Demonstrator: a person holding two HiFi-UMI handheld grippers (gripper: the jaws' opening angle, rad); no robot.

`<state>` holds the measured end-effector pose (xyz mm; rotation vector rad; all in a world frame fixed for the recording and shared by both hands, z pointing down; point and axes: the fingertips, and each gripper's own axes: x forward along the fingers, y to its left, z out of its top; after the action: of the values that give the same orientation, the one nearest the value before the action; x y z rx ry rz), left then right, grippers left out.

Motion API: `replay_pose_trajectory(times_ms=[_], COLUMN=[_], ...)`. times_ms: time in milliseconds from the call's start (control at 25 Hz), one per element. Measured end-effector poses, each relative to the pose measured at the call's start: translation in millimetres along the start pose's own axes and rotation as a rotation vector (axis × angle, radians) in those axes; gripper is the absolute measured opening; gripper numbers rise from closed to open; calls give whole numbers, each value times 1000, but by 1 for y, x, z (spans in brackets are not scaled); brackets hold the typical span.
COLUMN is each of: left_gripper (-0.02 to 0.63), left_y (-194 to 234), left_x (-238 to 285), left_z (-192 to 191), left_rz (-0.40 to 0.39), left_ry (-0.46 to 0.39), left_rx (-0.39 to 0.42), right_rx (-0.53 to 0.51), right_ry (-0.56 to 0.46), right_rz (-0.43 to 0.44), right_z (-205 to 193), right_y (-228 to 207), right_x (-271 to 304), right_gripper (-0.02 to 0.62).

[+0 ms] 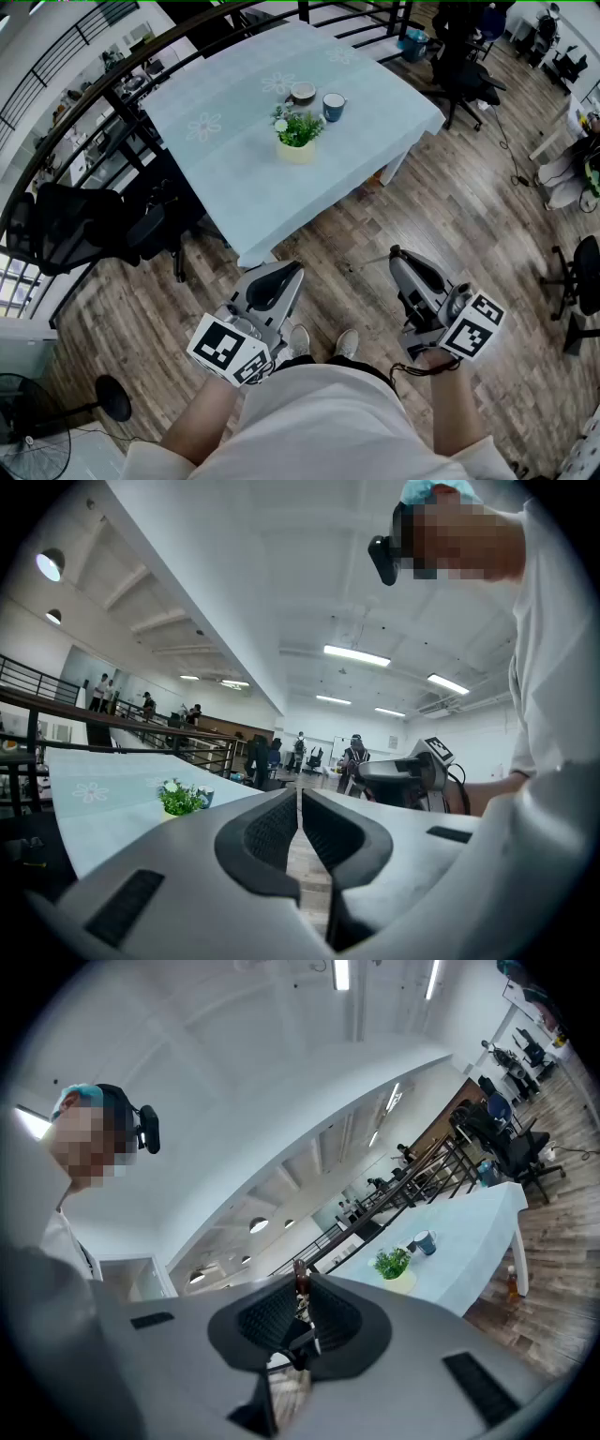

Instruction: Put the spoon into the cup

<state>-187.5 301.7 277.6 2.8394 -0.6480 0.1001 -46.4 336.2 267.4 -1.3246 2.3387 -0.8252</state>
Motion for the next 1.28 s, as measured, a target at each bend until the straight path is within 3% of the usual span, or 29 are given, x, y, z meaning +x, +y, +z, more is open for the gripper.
replay_pose_trajectory(times_ms=[360, 1280], left_gripper=[35, 35], left_y=[-2, -52], left_x=[15, 66], left_z=[-2, -16], left_rz=[-8, 55], left_ry=[4, 7], left_rx=[0, -2], right_rx=[-46, -7], right_ry=[18, 52], right_rz=[-13, -11], right_z=[4, 22], right_y=[-13, -75], right_x=[2, -59], right_gripper=[57, 55])
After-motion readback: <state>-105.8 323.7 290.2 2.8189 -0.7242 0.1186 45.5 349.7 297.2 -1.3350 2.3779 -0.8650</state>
